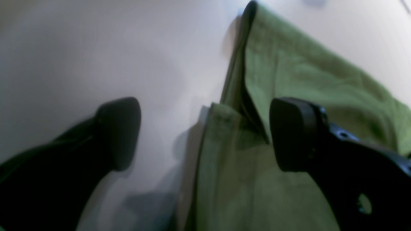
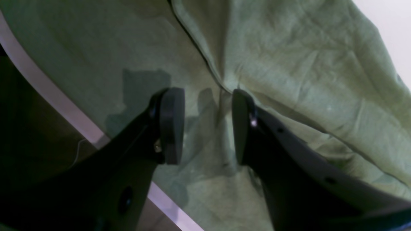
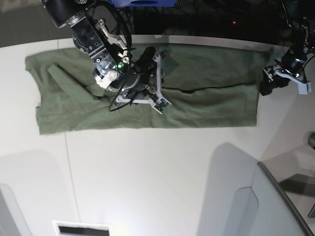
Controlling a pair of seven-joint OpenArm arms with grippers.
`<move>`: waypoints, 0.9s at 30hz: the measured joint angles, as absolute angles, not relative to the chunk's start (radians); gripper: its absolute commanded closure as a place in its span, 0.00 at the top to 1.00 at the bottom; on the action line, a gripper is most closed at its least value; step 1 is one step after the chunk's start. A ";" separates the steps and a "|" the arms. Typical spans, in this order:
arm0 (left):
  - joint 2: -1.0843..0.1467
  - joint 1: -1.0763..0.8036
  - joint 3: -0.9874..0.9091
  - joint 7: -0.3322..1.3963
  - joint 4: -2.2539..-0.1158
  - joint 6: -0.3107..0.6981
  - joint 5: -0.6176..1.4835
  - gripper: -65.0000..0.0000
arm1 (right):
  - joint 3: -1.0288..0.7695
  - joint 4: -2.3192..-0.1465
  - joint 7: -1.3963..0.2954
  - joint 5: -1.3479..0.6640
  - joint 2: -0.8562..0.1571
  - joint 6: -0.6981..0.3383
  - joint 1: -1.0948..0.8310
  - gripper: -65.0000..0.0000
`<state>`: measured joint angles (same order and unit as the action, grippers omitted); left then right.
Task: Layout the t-shirt on the table in an organized manner, then fold the t-shirt properly
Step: 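Move the left gripper to the shirt end and grasp its edge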
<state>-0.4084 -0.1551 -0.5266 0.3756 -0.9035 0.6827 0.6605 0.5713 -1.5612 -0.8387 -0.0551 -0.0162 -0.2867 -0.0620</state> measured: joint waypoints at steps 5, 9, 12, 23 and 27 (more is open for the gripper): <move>-0.345 -0.086 -0.523 0.326 -0.861 0.703 0.576 0.95 | 0.571 -1.561 -0.839 -0.054 -0.017 -0.287 -0.073 0.35; -0.321 -0.081 -0.523 0.305 -0.855 0.708 0.572 0.94 | 0.571 -1.561 -0.838 -0.056 -0.016 -0.287 -0.082 0.35; -0.318 -0.080 -0.523 0.309 -0.856 0.709 0.567 0.79 | 0.569 -1.561 -0.838 -0.056 -0.016 -0.287 -0.084 0.35; -0.315 -0.084 -0.522 0.336 -0.847 0.707 0.549 0.24 | 0.569 -1.561 -0.838 -0.056 -0.016 -0.287 -0.084 0.35; -0.311 -0.079 -0.522 0.347 -0.844 0.705 0.542 0.00 | 0.569 -1.561 -0.838 -0.056 -0.016 -0.287 -0.084 0.35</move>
